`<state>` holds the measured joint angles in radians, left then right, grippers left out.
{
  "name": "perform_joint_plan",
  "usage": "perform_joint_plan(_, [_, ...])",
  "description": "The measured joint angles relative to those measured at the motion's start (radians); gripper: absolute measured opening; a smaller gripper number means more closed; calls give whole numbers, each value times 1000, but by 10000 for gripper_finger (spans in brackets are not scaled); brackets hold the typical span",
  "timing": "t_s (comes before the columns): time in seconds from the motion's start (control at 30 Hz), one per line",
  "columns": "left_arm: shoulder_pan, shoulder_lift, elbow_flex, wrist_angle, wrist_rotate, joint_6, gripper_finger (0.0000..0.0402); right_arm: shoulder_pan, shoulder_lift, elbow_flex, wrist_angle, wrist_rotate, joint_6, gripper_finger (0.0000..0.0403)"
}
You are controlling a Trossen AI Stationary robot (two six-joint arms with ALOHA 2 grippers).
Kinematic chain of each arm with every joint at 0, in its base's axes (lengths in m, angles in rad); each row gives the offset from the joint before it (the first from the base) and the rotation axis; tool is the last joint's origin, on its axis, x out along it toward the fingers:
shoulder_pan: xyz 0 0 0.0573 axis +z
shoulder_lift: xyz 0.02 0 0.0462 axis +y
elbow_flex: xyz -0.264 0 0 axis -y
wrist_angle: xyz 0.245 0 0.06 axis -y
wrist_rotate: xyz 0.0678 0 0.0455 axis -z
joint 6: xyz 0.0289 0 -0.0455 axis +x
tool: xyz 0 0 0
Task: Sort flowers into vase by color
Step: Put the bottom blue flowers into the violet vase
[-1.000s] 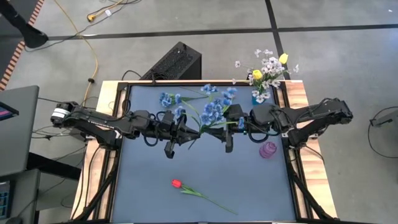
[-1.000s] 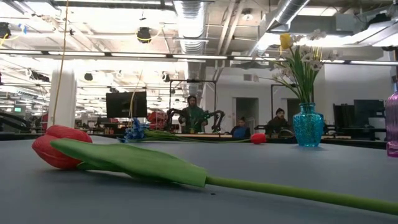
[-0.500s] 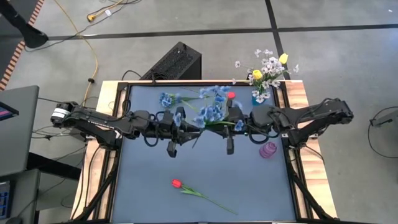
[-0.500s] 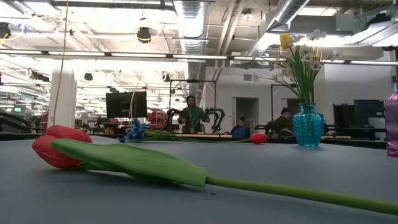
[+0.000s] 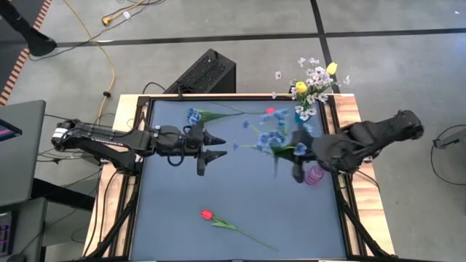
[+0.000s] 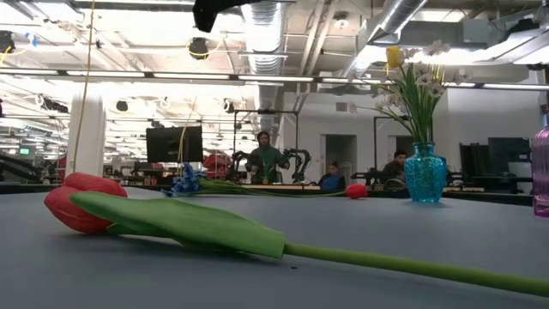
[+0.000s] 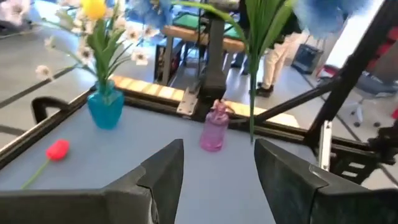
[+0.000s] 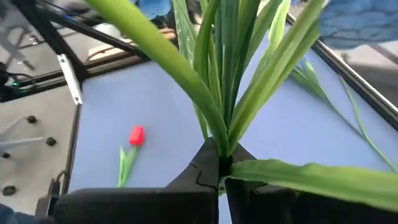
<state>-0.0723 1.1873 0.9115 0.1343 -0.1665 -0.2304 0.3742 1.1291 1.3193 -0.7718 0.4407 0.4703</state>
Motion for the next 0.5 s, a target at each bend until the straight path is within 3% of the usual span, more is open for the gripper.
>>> perform_joint_plan(0.27, [22, 5, 0, -3, -4, -52, 185, 225, -138, 0, -388, 205, 293, 33])
perform_joint_plan(0.5, [23, 5, 0, -5, -56, -80, 185, 397, -215, 0, -684, 304, 510, 35])
